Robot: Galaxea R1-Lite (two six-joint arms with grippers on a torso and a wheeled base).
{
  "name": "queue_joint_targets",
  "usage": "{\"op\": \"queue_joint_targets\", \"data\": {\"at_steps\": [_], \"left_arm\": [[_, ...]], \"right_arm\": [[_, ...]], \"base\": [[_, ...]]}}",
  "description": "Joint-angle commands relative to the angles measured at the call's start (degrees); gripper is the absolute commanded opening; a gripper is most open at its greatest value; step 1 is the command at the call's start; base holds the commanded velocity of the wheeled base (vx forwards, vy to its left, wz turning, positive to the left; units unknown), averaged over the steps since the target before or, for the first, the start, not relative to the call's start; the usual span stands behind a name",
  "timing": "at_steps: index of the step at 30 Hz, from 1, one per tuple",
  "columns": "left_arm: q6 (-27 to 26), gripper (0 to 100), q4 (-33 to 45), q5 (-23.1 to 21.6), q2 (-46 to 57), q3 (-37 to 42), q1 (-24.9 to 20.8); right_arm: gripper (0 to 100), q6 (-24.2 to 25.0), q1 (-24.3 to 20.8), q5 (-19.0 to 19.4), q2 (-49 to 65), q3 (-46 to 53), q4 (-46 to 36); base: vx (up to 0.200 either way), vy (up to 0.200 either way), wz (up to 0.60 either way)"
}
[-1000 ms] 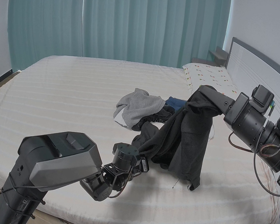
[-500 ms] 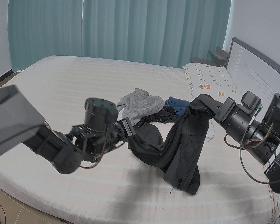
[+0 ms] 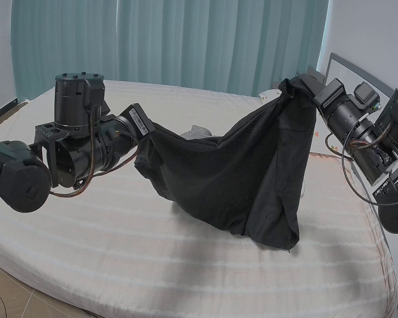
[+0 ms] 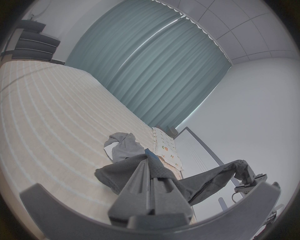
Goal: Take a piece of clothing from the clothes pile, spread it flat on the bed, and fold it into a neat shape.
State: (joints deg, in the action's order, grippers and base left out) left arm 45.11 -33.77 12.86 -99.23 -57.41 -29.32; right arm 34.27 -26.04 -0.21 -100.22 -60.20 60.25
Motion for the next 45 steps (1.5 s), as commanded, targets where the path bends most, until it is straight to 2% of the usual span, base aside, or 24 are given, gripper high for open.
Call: {"op": "queue_joint_targets", "data": {"at_steps": [1,4,7,10,15,19,31,45], "left_arm": [[4.55,0,-2.36,-1.52,3.17,11.88,0.84],[5.08,0,-4.2,-3.54,2.99,15.75,0.84],[5.7,0,-4.9,-4.07,2.02,17.85,0.75],[8.95,0,-6.66,-4.42,0.62,20.05,0.67],[12.73,0,-7.98,-6.36,-0.61,22.86,0.4],[12.9,0,-7.98,-6.71,-0.79,23.13,0.49],[14.66,0,-7.89,-6.62,-0.88,21.81,1.02],[15.54,0,-8.07,-6.88,1.32,21.63,3.48]], "right_arm": [[0,5.2,0.9,-0.67,-2.79,21.17,10.07],[0,8.97,1.25,-0.94,-5.25,24.78,15.16],[0,9.68,1.87,-0.85,-7.1,27.24,17.98],[0,9.77,2.84,-1.37,-8.5,27.77,18.68],[0,9.77,2.92,-1.02,-8.24,29.7,18.68],[0,9.77,2.92,-0.85,-8.33,29.96,18.86],[0,9.85,2.57,-0.94,-8.59,30.05,18.86],[0,9.85,2.48,-1.46,-8.68,29.79,18.94]], "base": [[0.0,0.0,0.0],[0.0,0.0,0.0],[0.0,0.0,0.0],[0.0,0.0,0.0],[-0.2,0.0,0.0],[-0.2,0.0,0.0],[0.0,0.0,0.0],[0.0,0.2,0.0]]}}
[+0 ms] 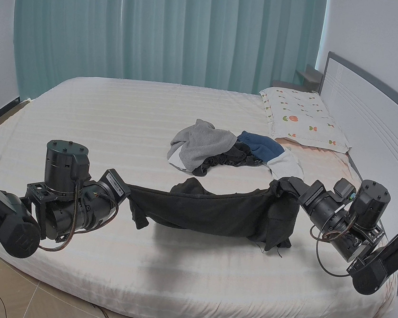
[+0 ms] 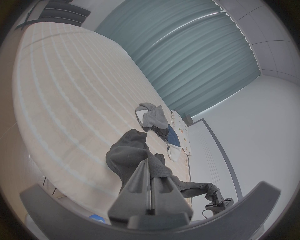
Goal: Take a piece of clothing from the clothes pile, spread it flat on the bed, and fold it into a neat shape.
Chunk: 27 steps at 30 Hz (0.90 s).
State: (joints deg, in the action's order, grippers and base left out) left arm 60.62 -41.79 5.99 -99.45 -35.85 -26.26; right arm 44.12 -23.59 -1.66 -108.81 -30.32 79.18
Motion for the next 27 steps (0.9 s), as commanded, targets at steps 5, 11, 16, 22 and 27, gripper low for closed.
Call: {"op": "queue_joint_targets", "data": {"at_steps": [5,11,16,22,27], "left_arm": [[-0.07,0,-0.05,0.08,1.63,0.08,0.51],[-0.07,0,-0.05,0.08,1.72,0.08,0.51],[-0.07,0,-0.05,0.17,2.07,0.08,0.51],[-0.07,0,-0.05,0.17,2.24,0.08,0.51],[-0.07,0,-0.05,0.08,2.07,0.08,0.51]], "right_arm": [[0,0.0,0.03,-0.19,-0.96,-0.71,0.1],[0,-0.17,-0.41,-1.42,-1.67,-1.85,2.74],[0,-0.17,-0.93,-1.42,-1.84,-1.5,6.25],[0,0.0,-0.49,-1.24,-3.07,-1.94,6.43],[0,1.32,-0.84,-1.24,-4.21,-2.55,6.43]], "base": [[0.0,0.2,0.0],[0.0,0.2,0.0],[0.0,0.2,0.0],[0.0,0.2,0.0],[0.0,0.2,0.0]]}}
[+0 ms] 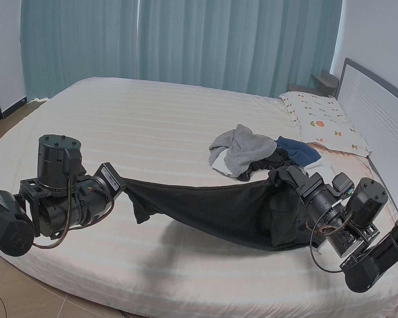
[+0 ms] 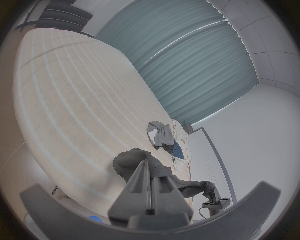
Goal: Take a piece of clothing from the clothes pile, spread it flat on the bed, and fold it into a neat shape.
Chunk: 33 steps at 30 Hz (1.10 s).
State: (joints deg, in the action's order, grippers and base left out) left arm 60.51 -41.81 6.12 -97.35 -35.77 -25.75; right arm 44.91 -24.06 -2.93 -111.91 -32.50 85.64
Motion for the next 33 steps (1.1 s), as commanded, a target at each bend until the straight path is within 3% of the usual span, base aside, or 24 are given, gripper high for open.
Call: {"op": "queue_joint_targets", "data": {"at_steps": [1,33], "left_arm": [[0.04,0,-0.02,-0.06,-0.03,0.0,-0.01],[-0.31,0,-0.02,0.03,2.43,0.0,0.52]], "right_arm": [[0,0.53,-0.37,0.03,-1.12,-0.37,-0.03],[0,0.71,-2.57,-0.33,-2.52,-4.41,3.75]], "base": [[0.0,0.2,0.0],[0.0,0.2,0.0]]}}
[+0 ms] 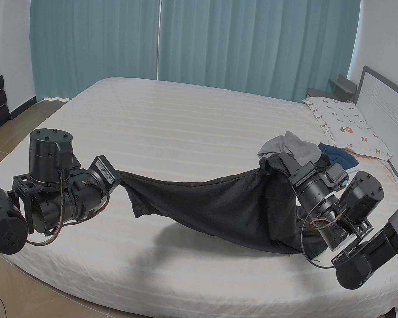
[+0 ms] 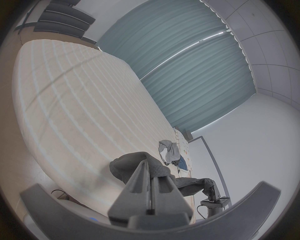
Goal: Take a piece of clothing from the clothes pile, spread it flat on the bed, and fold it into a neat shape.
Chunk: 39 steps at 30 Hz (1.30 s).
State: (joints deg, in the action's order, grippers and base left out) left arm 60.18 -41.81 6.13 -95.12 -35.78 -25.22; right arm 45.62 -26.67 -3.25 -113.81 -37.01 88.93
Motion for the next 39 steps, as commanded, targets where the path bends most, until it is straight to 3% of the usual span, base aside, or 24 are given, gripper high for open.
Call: {"op": "queue_joint_targets", "data": {"at_steps": [1,13,25,33,39], "left_arm": [[0.02,0,-0.02,0.02,0.2,0.01,0.0],[-0.07,0,0.07,0.02,0.03,0.01,0.0],[0.2,0,0.24,-0.07,0.2,0.54,-0.88],[-0.33,0,0.77,0.2,2.22,1.06,-3.96],[-1.83,0,3.41,1.08,6.35,1.06,-7.47]], "right_arm": [[0,0.0,0.04,0.0,-0.53,0.1,0.45],[0,0.0,0.13,0.0,-0.27,0.54,0.45],[0,-0.09,0.04,0.0,3.6,5.55,0.45],[0,-1.58,-0.31,0.0,7.73,8.27,0.1],[0,-3.08,-2.42,-0.79,17.4,15.04,-0.6]], "base": [[0.0,0.2,0.0],[0.0,0.2,0.0],[0.0,0.0,0.0],[-0.2,0.0,0.0],[-0.2,0.0,0.0]]}}
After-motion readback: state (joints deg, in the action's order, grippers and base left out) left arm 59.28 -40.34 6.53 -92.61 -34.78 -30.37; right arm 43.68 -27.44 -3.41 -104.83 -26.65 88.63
